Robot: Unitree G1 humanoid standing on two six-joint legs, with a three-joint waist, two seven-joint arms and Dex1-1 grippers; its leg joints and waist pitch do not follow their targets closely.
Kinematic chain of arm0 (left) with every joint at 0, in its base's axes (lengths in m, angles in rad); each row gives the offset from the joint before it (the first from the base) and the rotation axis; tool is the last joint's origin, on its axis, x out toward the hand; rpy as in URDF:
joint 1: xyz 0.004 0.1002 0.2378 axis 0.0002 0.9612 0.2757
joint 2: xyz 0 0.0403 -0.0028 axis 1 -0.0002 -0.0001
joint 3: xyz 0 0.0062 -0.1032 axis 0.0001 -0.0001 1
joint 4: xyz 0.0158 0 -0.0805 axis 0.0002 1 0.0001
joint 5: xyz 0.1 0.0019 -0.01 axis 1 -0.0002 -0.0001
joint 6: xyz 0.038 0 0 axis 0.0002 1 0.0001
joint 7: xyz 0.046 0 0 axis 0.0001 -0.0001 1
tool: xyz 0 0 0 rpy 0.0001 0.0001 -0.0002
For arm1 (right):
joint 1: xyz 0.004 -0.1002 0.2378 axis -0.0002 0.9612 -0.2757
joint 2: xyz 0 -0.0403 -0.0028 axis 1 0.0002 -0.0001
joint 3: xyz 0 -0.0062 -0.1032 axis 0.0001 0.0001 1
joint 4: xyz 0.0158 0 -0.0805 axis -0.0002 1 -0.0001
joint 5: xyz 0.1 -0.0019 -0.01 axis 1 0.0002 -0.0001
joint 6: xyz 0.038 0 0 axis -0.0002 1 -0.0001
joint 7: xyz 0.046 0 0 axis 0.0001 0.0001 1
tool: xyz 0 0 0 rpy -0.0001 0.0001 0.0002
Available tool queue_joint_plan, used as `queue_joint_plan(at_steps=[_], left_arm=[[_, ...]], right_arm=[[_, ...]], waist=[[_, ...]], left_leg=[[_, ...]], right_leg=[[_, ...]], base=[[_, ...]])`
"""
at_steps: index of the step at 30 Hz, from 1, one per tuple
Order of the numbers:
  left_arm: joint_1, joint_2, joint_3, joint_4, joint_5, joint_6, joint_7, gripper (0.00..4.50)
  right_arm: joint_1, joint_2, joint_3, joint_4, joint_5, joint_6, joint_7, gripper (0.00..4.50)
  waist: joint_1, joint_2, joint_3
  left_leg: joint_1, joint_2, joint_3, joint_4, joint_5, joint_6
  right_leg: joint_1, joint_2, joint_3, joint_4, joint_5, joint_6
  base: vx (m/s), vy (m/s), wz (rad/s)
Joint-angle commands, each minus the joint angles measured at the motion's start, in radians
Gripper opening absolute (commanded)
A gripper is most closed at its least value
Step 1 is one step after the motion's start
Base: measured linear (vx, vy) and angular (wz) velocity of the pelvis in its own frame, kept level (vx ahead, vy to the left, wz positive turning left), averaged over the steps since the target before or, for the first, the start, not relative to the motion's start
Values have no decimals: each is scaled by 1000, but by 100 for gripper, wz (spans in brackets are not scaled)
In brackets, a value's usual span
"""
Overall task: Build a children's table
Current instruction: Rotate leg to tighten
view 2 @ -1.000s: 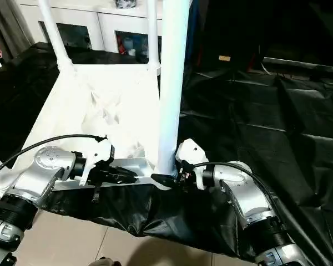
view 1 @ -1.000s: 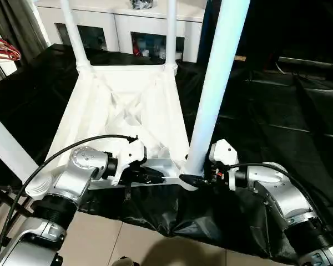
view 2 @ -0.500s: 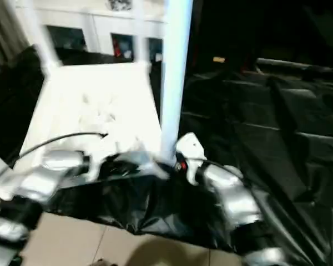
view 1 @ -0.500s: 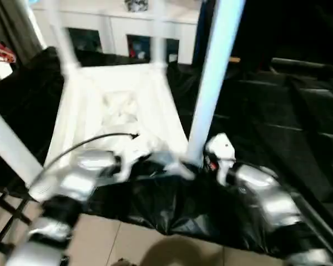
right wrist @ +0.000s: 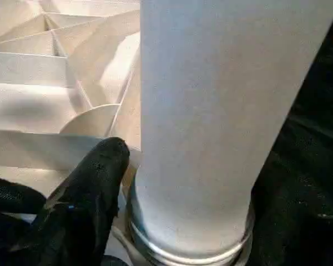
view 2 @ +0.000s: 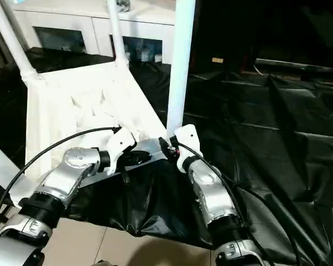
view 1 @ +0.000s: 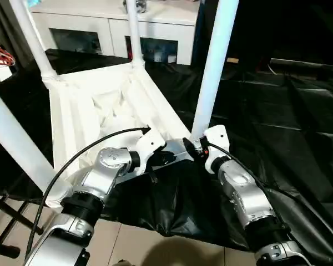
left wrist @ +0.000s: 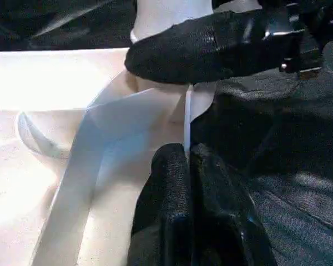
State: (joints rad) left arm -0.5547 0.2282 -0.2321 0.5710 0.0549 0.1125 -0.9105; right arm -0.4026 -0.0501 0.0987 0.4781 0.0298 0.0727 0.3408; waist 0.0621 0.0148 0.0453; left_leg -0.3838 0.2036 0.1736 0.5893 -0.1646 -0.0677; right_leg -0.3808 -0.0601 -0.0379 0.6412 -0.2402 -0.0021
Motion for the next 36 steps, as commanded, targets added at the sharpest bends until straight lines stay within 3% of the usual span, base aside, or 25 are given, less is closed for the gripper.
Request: queue_joint_plan(at_steps=[1,8,9,10,12,13,16,17,19,23,28,33,36], left_arm=[[15,-12,-32,-39,-41,-38,-63,0],[24,76,-24,-48,-62,-87,-194,0],[27,83,-24,-51,-65,-90,-208,0],[32,94,-25,-57,-70,-91,-228,0],[41,120,-29,-65,-79,-98,-276,0],[44,129,-31,-67,-83,-99,-293,0],[46,154,-39,-63,-87,-110,-335,0],[44,162,-43,-57,-85,-118,-354,0],[41,167,-47,-50,-81,-126,-362,0],[33,169,-46,-48,-81,-127,-366,0],[38,175,-49,-43,-77,-140,-372,0],[49,178,-52,-51,-79,-138,-373,0],[48,178,-52,-47,-76,-140,-369,0]], right_arm=[[16,-5,70,-20,20,19,109,369],[53,-159,116,-155,103,50,440,369],[55,-171,118,-162,105,52,459,369],[58,-190,123,-173,108,58,488,369],[65,-241,137,-201,116,76,561,369],[67,-259,142,-212,120,84,586,369],[71,-306,154,-236,121,98,643,336],[70,-326,159,-242,117,100,668,334],[69,-340,161,-242,116,101,686,301],[57,-343,167,-229,107,94,699,277],[51,-340,189,-229,95,89,709,268],[60,-340,197,-242,88,85,718,266],[48,-328,184,-221,104,102,718,336]], waist=[[3,-5,-58],[8,-5,-58],[7,7,-59],[4,9,-58],[5,2,-59],[7,8,-59],[8,5,-59],[9,-2,-59],[14,-3,-58],[22,-3,-59],[24,-1,-60],[25,-7,-59],[25,-8,-59]], left_leg=[[16,23,-8,-68,-191,11],[15,26,-7,-65,-172,42],[15,26,-8,-65,-174,40],[16,26,-8,-66,-183,36],[16,26,-6,-64,-187,36],[18,26,-7,-65,-188,35],[18,27,-5,-64,-189,36],[18,27,-5,-64,-188,37],[18,28,-4,-64,-185,39],[19,29,-4,-63,-180,38],[19,28,-5,-63,-169,36],[18,28,-5,-64,-171,38],[19,29,-5,-65,-176,35]], right_leg=[[41,-69,42,-84,-19,-193],[45,-68,41,-81,36,-205],[44,-70,40,-79,41,-210],[41,-68,39,-80,44,-220],[45,-67,40,-79,47,-230],[44,-67,39,-80,45,-231],[44,-66,38,-79,45,-237],[44,-67,38,-80,41,-239],[44,-68,39,-80,30,-239],[41,-69,39,-78,22,-241],[41,-69,38,-77,34,-237],[41,-70,38,-78,13,-232],[40,-71,38,-79,-4,-230]], base=[[0,0,0],[0,0,0],[0,0,0],[0,0,0],[0,0,0],[0,0,0],[0,0,0],[0,0,0],[0,0,0],[0,0,0],[0,0,0],[0,0,0],[0,0,0]])
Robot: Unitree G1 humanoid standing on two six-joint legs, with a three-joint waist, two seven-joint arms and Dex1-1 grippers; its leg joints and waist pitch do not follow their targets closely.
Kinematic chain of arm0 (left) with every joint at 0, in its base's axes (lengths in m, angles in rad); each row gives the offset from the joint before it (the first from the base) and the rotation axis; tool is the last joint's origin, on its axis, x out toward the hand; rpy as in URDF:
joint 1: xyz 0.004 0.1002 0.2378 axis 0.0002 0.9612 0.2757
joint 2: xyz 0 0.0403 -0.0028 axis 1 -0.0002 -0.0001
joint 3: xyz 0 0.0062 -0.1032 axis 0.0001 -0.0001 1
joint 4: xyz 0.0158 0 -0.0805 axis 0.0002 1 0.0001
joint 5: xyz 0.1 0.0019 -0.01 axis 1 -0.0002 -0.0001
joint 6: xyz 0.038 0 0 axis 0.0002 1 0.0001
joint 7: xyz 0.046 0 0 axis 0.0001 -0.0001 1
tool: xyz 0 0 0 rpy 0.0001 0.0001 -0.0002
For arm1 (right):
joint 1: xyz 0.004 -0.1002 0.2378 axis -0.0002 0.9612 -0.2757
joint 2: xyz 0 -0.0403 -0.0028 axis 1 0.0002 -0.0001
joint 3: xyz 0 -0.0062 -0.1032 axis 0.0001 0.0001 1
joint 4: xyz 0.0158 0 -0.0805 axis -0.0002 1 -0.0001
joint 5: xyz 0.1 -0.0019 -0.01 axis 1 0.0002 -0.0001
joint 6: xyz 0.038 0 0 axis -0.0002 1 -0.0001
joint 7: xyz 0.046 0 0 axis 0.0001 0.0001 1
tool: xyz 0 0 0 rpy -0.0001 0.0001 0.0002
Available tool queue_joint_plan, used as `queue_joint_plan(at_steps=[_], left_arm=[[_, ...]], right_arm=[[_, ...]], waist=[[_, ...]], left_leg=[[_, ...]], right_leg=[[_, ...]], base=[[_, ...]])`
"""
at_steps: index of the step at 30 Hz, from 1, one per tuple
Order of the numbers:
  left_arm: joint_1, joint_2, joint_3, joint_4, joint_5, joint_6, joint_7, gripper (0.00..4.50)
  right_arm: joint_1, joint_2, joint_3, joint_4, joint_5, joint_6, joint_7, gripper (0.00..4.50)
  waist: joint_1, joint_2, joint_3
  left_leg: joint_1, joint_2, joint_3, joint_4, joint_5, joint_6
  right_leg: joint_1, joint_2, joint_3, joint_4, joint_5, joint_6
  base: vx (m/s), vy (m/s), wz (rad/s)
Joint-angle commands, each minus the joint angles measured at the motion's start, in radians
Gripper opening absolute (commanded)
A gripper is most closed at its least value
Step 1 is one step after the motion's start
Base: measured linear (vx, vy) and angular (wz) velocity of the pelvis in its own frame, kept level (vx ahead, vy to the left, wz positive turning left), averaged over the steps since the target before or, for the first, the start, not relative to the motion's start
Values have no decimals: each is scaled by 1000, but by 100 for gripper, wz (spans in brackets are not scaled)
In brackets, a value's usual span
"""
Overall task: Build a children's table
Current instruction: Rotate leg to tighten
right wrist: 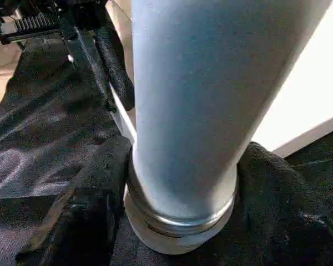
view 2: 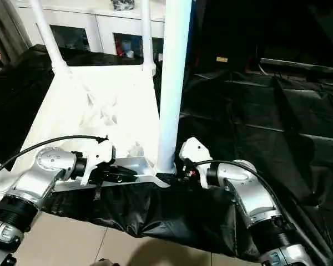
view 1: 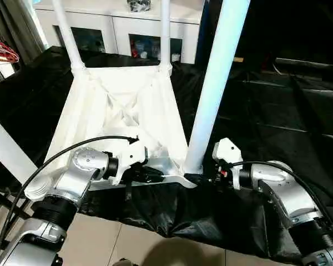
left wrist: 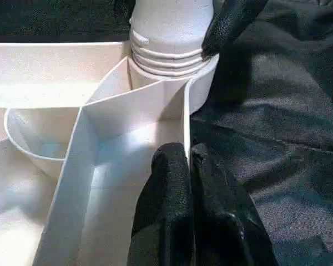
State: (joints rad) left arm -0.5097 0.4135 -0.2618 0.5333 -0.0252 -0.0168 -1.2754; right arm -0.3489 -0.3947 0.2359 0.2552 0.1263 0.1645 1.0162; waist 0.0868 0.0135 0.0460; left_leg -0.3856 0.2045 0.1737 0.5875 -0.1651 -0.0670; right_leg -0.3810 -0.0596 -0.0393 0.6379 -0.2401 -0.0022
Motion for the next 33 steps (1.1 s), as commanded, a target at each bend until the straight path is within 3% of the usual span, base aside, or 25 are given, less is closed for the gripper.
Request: queue_joint_plan(at_steps=[1,5,8,11,23,28,30,32,33], left_arm=[[2,-7,-22,-8,5,-11,-3,0],[-5,-9,-17,-3,7,-11,11,0],[-11,-8,-17,6,8,-16,10,0],[-12,-5,-18,10,8,-19,5,0],[-24,-3,-21,34,18,-29,9,0],[-14,0,-20,30,25,-29,21,0],[-12,-4,-16,30,30,-25,46,0],[-31,-44,-10,59,68,-2,169,0],[-44,-75,-4,70,72,17,221,0]], right_arm=[[-8,18,44,6,11,13,42,339],[-23,27,56,30,-34,-62,6,379],[-30,35,53,38,-31,-55,8,379],[-35,39,44,36,-19,-38,11,379],[-36,38,42,65,-23,-55,27,274],[-21,54,41,68,-29,-62,2,266],[-18,70,34,78,-42,-69,-42,265],[-27,147,-4,149,-91,-77,-245,265],[-33,185,-19,178,-105,-79,-330,265]], waist=[[0,-7,-59],[0,-9,-60],[0,-3,-61],[0,-5,-60],[2,-6,-61],[2,-4,-61],[1,-4,-60],[-5,-2,-55],[-9,-14,-50]], left_leg=[[20,28,-4,-62,-174,34],[20,27,-4,-62,-167,34],[21,28,-5,-61,-160,34],[21,27,-4,-61,-165,35],[21,27,-4,-60,-168,31],[21,27,-4,-60,-170,31],[22,28,-5,-62,-182,26],[24,27,-4,-66,-219,5],[28,27,-4,-71,-255,-12]], right_leg=[[40,-71,40,-75,-1,-230],[39,-72,39,-74,1,-231],[39,-70,39,-71,28,-233],[41,-70,40,-72,36,-235],[42,-70,40,-71,26,-235],[41,-70,40,-71,30,-236],[40,-71,39,-72,14,-236],[32,-71,41,-79,-51,-232],[29,-72,42,-88,-129,-221]], base=[[0,0,0],[0,0,0],[0,0,0],[0,0,0],[0,0,0],[0,0,0],[0,0,0],[0,0,0],[0,0,0]])
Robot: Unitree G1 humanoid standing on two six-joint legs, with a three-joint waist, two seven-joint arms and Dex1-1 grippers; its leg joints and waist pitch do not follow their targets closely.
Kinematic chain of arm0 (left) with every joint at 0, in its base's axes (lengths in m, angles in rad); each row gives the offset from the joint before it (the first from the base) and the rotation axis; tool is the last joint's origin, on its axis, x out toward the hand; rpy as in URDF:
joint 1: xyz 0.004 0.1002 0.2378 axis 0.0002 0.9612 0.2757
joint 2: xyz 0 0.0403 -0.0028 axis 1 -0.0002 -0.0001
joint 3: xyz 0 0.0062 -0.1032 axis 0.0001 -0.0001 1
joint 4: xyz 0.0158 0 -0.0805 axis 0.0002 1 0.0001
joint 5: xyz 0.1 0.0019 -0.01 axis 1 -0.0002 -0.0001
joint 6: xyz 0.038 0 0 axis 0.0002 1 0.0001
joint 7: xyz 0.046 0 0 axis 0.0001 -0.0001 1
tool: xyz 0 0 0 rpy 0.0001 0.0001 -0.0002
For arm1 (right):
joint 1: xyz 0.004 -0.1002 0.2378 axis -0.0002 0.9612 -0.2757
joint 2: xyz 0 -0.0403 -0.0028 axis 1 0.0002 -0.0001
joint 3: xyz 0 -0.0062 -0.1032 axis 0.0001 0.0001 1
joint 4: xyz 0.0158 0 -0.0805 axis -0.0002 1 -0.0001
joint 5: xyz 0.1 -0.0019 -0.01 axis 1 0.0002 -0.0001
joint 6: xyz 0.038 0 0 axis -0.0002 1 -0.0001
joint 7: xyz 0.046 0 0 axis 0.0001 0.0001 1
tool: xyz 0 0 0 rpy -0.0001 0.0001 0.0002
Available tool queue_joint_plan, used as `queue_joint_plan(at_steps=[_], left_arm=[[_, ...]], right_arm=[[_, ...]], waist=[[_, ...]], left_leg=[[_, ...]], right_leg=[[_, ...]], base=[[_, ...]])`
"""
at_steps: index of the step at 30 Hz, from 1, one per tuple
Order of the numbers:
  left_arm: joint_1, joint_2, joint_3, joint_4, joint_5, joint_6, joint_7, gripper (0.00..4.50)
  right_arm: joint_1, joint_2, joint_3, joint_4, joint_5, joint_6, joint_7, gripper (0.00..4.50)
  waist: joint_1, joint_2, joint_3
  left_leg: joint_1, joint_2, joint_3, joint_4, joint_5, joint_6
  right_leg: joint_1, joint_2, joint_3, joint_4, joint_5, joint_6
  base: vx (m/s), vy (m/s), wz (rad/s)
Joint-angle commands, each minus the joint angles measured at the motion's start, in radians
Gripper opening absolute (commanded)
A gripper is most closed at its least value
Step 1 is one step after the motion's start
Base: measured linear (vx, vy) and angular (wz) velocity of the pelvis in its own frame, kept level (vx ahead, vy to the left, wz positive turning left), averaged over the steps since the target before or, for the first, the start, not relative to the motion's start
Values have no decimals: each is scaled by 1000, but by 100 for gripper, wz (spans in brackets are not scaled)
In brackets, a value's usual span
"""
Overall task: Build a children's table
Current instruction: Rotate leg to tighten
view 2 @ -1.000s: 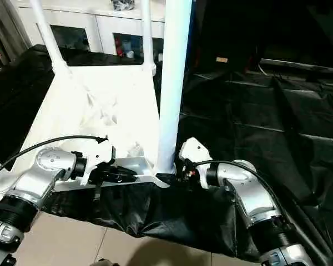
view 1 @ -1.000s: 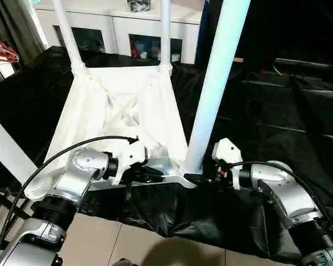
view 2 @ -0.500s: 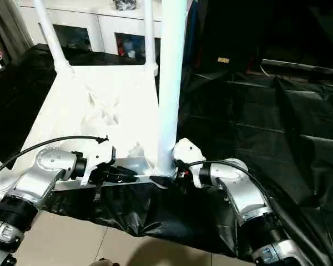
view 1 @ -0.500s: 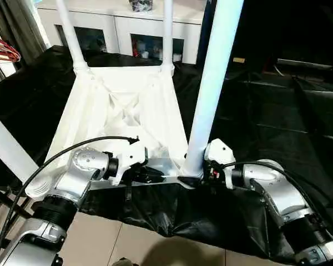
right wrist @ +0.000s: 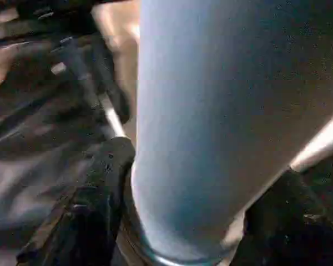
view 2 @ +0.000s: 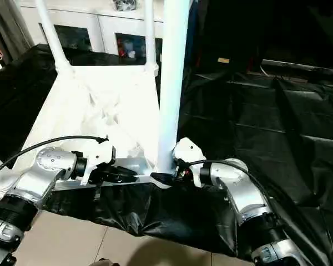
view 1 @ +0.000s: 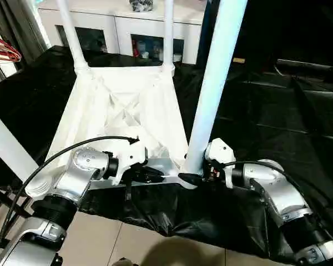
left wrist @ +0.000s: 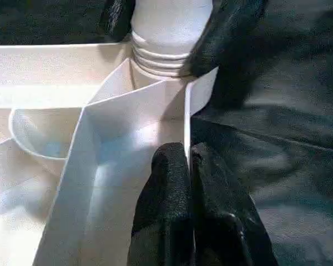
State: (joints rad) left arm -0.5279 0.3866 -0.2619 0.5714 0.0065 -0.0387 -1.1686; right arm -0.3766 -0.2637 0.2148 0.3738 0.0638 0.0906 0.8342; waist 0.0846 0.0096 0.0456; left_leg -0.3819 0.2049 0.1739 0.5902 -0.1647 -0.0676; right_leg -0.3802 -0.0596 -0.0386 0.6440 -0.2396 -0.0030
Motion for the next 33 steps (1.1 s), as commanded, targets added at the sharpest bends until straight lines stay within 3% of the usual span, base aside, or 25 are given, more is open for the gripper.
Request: queue_joint_plan(at_steps=[1,2,4,8,9,10,11,12,13,14,18,20,28,33], left_arm=[[-26,-48,-4,32,40,39,115,0],[-44,-98,-1,46,50,66,193,0],[-57,-139,-5,54,62,95,253,0],[-74,-223,-11,61,64,140,333,0],[-75,-241,-17,59,64,143,338,0],[-77,-255,-21,60,66,144,345,0],[-77,-263,-25,60,69,141,347,0],[-76,-266,-29,59,73,137,340,0],[-75,-266,-32,59,75,135,335,0],[-72,-260,-35,57,78,130,328,0],[-64,-227,-36,46,71,104,283,0],[-51,-201,-32,30,55,90,234,0],[-19,-102,-21,-5,22,45,91,0],[10,-37,-18,-52,-31,33,-59,0]], right_arm=[[-5,55,2,60,-43,-5,-149,265],[-12,111,-14,91,-56,-3,-254,265],[-21,160,-23,112,-65,7,-335,264],[-55,253,-46,177,-85,38,-507,264],[-63,267,-41,189,-92,30,-523,264],[-70,280,-39,202,-101,16,-536,264],[-72,286,-35,207,-109,5,-538,264],[-69,291,-44,203,-95,-9,-521,299],[-66,291,-51,197,-85,-14,-509,299],[-59,287,-61,181,-73,-10,-498,334],[-37,249,-68,123,-38,15,-429,356],[-21,206,-44,83,-42,8,-366,379],[30,70,-4,-53,33,28,-89,379],[53,-24,19,-123,68,55,81,379]], waist=[[-6,-7,-49],[-9,-5,-45],[-15,-2,-47],[-24,-3,-51],[-23,4,-51],[-24,0,-52],[-23,5,-53],[-24,14,-54],[-25,7,-55],[-24,11,-58],[-25,17,-59],[-24,16,-61],[-18,11,-63],[-16,11,-60]], left_leg=[[24,25,-6,-73,-269,-21],[28,25,-7,-76,-297,-35],[26,27,-11,-80,-307,-48],[23,22,-11,-78,-282,-43],[23,21,-11,-77,-278,-41],[21,21,-11,-77,-271,-38],[21,22,-11,-76,-261,-33],[21,21,-11,-75,-257,-32],[19,21,-11,-75,-253,-25],[18,21,-10,-73,-235,-17],[19,22,-10,-73,-235,-1],[17,22,-9,-72,-225,4],[13,24,-8,-67,-172,50],[17,29,-6,-71,-200,43]], right_leg=[[27,-75,42,-93,-168,-214],[24,-76,43,-101,-240,-197],[26,-77,44,-102,-267,-180],[26,-72,45,-101,-208,-176],[25,-73,46,-101,-199,-178],[28,-72,45,-101,-181,-177],[28,-72,45,-99,-152,-178],[28,-70,45,-98,-134,-179],[32,-70,44,-98,-106,-181],[34,-68,43,-94,-68,-186],[36,-68,42,-94,-29,-195],[40,-68,41,-94,-15,-197],[46,-69,38,-86,78,-214],[40,-69,38,-89,12,-223]], base=[[0,0,0],[0,0,0],[0,0,0],[0,0,0],[0,0,0],[0,0,0],[0,0,0],[0,0,0],[0,0,0],[0,0,0],[0,0,0],[0,0,0],[0,0,0],[0,0,0]])
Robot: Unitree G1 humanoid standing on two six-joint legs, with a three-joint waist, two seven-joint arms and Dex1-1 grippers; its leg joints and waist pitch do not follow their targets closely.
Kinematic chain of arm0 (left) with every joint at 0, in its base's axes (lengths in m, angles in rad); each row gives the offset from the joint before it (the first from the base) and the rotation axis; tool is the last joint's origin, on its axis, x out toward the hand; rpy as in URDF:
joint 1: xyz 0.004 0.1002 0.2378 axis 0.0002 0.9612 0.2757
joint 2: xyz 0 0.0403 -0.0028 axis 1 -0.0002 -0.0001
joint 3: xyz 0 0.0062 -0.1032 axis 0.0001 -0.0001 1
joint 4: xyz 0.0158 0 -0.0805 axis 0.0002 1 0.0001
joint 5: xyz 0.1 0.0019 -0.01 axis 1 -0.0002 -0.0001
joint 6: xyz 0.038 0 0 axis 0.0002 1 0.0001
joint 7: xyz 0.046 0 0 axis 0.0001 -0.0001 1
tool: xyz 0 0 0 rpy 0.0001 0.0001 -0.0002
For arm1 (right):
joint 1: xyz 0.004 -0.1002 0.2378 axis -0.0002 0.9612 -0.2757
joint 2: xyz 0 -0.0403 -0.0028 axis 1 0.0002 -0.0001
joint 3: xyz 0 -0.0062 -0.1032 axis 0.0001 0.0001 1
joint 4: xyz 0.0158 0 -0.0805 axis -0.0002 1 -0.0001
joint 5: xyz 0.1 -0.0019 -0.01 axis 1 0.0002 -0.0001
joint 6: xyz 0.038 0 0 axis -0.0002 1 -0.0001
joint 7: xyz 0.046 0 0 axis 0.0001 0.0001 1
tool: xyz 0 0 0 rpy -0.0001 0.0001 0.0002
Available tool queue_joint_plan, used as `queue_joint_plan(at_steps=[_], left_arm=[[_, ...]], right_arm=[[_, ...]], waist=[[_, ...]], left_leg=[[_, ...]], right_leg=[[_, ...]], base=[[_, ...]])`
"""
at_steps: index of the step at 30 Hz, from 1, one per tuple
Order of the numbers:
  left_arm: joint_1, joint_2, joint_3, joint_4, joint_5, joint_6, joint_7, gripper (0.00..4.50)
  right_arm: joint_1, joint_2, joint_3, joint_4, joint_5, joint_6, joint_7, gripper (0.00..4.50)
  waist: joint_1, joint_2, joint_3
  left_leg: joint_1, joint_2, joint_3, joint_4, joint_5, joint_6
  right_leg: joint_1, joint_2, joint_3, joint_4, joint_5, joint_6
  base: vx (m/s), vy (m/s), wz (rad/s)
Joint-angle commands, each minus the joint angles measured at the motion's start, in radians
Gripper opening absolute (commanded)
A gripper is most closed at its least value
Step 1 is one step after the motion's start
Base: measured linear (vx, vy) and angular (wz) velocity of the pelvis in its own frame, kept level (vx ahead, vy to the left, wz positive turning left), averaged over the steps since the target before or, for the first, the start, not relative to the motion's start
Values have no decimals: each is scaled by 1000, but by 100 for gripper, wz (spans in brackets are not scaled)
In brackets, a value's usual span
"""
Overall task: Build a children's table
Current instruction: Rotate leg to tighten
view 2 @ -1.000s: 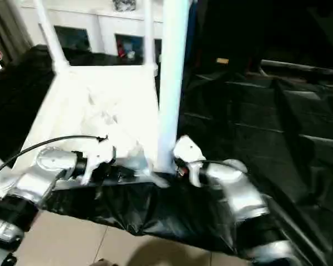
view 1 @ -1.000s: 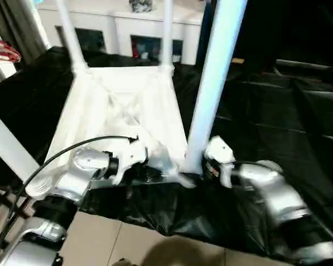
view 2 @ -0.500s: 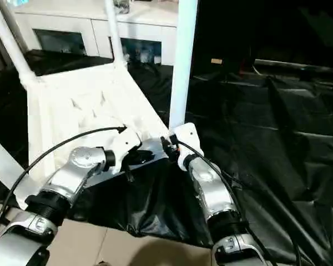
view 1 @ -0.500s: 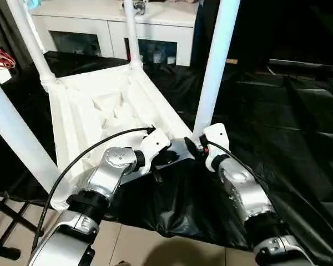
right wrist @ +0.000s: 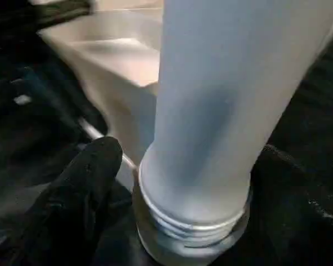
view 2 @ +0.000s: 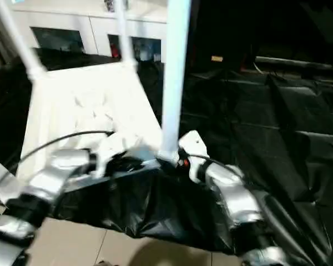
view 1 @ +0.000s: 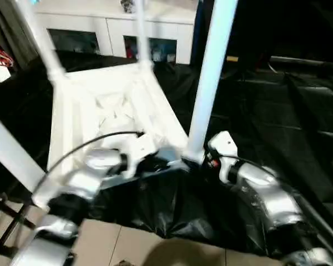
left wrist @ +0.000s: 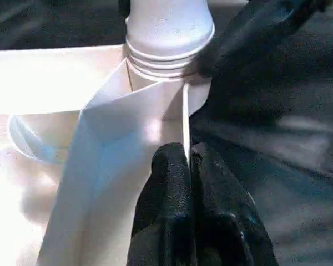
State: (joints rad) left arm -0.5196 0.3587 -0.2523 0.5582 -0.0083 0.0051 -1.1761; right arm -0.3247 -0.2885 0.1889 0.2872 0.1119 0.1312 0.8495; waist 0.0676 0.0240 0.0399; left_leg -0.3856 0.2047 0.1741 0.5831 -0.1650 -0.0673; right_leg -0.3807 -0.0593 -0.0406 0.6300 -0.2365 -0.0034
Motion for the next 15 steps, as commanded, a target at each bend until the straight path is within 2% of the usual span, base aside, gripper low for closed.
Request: queue_joint_plan(at_steps=[1,2,3,4,8,10,12,15], left_arm=[[4,-2,-28,-45,-22,-8,-68,0],[4,6,-30,-51,-28,-10,-86,0],[4,13,-33,-54,-33,-7,-101,0],[4,14,-34,-54,-33,-7,-102,0],[1,35,-46,-53,-41,-15,-155,0],[1,37,-48,-52,-41,-14,-161,0],[-3,38,-47,-46,-33,-19,-161,0],[-2,40,-45,-44,-33,-18,-159,0]], right_arm=[[2,-14,52,-43,20,13,90,379],[1,-33,60,-52,23,17,119,379],[1,-46,68,-59,27,22,141,379],[1,-47,68,-60,27,23,142,379],[-7,-87,99,-70,13,23,214,347],[-9,-93,105,-70,8,21,221,335],[-11,-105,118,-72,0,17,240,305],[-12,-108,121,-76,1,21,245,300]], waist=[[3,-2,-55],[5,-8,-52],[7,-6,-53],[12,-10,-52],[22,-9,-54],[21,-9,-55],[22,-12,-54],[22,-11,-54]], left_leg=[[23,30,-7,-65,-205,38],[22,31,-6,-65,-208,39],[23,31,-5,-65,-206,38],[23,31,-4,-64,-202,40],[22,30,-4,-63,-182,36],[23,30,-4,-62,-178,37],[22,29,-4,-61,-172,41],[21,29,-4,-61,-171,40]], right_leg=[[40,-70,39,-75,2,-227],[38,-71,40,-75,-14,-227],[38,-71,41,-75,-17,-226],[37,-71,41,-75,-26,-224],[38,-72,42,-71,-1,-220],[37,-71,41,-70,11,-223],[39,-72,40,-69,21,-226],[39,-72,40,-70,8,-224]], base=[[0,0,0],[0,0,0],[0,0,0],[0,0,0],[0,0,0],[0,0,0],[0,0,0],[0,0,0]])
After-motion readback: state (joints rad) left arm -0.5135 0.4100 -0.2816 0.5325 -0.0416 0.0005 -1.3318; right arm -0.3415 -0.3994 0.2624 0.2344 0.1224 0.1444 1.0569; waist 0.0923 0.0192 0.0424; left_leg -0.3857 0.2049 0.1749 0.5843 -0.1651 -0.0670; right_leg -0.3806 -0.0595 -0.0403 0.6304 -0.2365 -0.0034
